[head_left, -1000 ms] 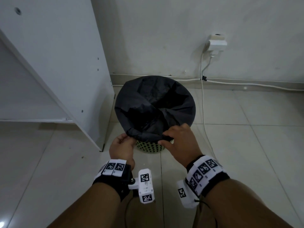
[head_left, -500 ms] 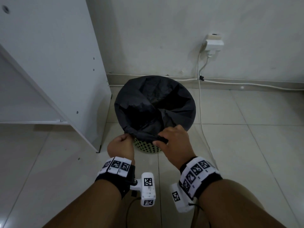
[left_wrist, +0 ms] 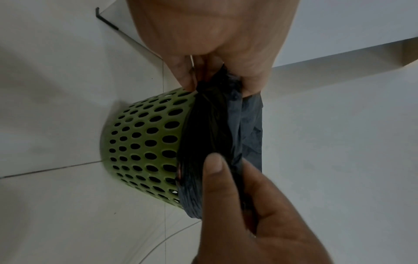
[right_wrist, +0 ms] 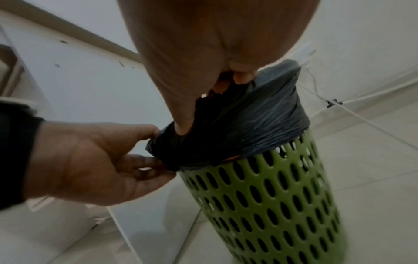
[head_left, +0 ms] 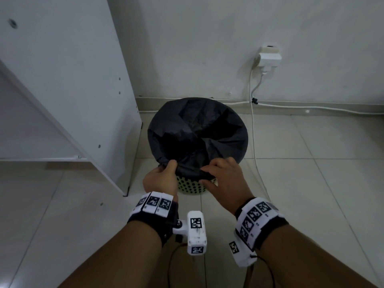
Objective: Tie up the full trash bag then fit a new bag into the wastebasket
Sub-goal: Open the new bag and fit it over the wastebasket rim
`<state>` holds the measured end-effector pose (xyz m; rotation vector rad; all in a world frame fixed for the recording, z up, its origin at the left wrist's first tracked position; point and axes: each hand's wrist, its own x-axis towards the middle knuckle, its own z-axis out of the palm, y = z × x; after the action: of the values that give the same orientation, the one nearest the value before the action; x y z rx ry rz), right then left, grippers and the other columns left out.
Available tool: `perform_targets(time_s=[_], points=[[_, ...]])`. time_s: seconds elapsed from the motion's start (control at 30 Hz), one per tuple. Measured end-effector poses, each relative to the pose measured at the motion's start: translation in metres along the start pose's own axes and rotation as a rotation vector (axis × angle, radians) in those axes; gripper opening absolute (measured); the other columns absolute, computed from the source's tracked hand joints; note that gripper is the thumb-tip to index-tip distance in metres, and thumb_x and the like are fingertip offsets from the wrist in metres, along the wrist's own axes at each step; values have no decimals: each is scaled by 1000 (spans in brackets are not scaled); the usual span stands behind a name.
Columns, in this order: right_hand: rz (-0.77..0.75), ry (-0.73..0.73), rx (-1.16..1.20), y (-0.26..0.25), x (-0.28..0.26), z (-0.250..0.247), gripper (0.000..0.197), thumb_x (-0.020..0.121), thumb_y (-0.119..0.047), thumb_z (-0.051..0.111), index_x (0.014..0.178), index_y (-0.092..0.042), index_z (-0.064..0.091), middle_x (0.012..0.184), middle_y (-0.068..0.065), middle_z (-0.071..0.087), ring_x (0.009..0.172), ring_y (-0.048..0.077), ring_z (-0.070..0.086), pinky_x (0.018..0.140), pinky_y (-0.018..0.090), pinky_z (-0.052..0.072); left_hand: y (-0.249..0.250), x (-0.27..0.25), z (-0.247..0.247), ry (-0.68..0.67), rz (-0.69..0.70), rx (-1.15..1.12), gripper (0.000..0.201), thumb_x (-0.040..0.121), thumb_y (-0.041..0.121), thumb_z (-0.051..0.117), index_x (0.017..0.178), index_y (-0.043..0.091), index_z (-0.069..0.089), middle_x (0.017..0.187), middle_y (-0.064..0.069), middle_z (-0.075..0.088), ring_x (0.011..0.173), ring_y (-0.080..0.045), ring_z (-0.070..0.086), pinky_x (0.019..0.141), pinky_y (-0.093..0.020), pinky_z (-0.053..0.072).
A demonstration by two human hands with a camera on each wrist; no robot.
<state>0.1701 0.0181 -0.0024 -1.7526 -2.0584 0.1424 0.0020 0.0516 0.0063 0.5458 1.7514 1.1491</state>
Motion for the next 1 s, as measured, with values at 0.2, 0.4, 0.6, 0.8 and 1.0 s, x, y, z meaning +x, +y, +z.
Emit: perform_targets(time_s=[0.2,0.4,0.6,0.8,1.0], points=[[14,-44,-203,20,-4,1,46,86,-66,40,95,-31,69,99,-9,66,115,26,56,113,54,15,0,-1,4,4,20,-12,43,80,31,71,54,3,50,47,-5,40,50,-22,36,53,-29,34],[-16,-77,-163,23,-1,7,46,88,-66,37,88,-28,61,83,-8,59,96,25,56,115,49,15,-2,-4,6,-16,21,-112,29,85,33,72,83,4,73,70,-5,66,58,-14,54,53,-23,38],[-10,-40,-161,22,-3,11,39,88,-66,41,85,-30,58,80,-11,57,94,21,54,115,50,18,-4,2,6,-21,78,-105,25,83,34,72,97,14,79,87,0,77,83,-15,72,68,-22,52],[-18,-34,-156,22,1,10,41,88,-66,40,83,-29,56,78,-12,55,93,21,54,112,50,19,-3,5,12,-1,148,-124,15,87,23,71,97,13,76,82,7,72,70,3,62,50,-3,43],[-13,-10,-170,20,-3,12,39,88,-64,41,81,-29,55,77,-12,55,91,20,54,111,49,21,-7,6,13,-4,175,-205,28,85,17,74,110,7,74,98,-4,76,83,-4,67,53,0,44]])
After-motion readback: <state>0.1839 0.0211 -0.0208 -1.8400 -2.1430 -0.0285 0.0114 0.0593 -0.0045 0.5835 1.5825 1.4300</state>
